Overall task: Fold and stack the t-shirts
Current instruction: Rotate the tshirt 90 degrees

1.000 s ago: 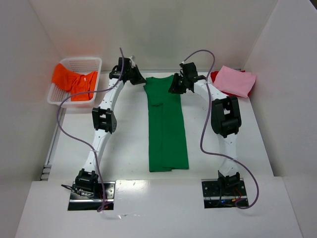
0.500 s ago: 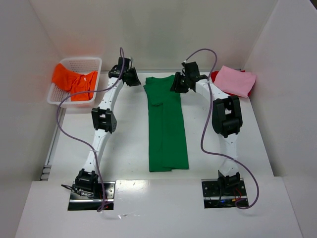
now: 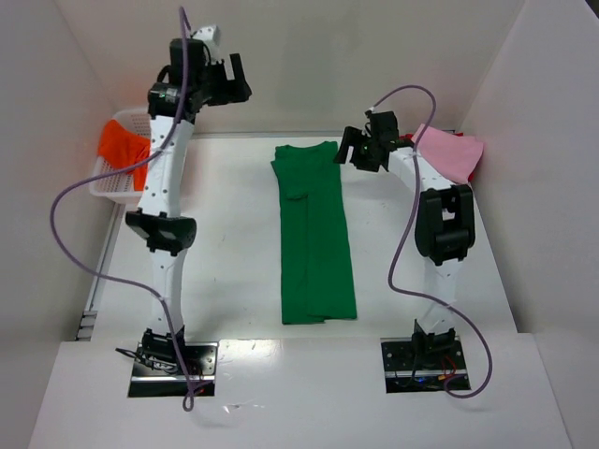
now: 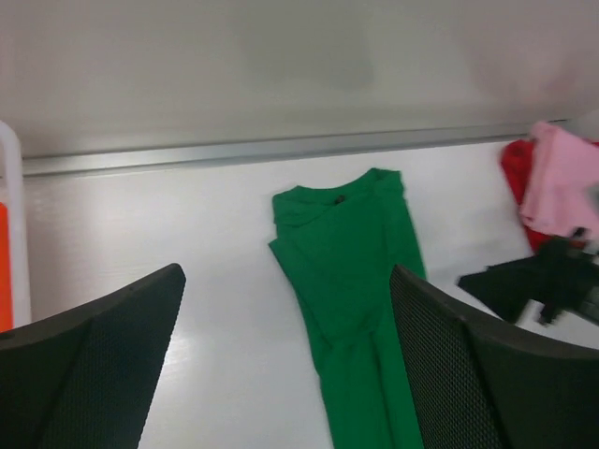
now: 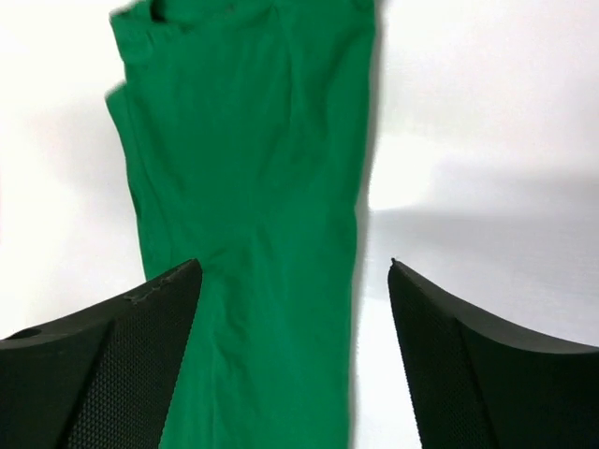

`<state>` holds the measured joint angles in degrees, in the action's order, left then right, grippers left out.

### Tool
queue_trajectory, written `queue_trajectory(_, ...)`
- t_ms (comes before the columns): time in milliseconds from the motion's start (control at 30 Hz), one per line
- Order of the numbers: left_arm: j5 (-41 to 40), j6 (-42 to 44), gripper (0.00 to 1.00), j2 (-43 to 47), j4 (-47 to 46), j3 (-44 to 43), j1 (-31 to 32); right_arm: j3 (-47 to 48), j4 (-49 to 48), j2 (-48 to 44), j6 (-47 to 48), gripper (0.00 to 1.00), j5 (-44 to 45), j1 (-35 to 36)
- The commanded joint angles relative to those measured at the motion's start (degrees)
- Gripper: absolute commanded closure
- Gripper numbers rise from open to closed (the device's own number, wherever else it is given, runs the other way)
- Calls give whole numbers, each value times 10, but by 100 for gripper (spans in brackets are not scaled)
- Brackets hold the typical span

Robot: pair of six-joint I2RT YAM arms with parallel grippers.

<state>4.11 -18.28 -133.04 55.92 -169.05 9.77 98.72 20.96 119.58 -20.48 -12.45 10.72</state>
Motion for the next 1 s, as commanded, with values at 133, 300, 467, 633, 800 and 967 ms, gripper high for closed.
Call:
queue_trajectory(133, 27, 46, 0, 191, 12, 291, 70, -138, -18, -117, 8, 0, 1, 2)
queue_trajectory(300, 70, -47, 0, 478, -255, 690, 86, -219, -22, -195, -11, 0, -21, 2)
queue_trajectory(467, 94, -137, 0, 641, -374, 963, 81, -303, -15, -266, -30, 0, -33, 2)
queue_trajectory(633, 140, -133, 0, 690, -338, 1075, 88, -412, 15, -355, -60, 0, -38, 2)
queue_trajectory(800, 223, -120, 0, 668, -329, 1130, 93, -523, 45, -471, -103, 0, -32, 29)
queue_trajectory(967, 269, -93, 0, 609, -296, 1145, 120, -551, 79, -535, -196, 0, -3, 117)
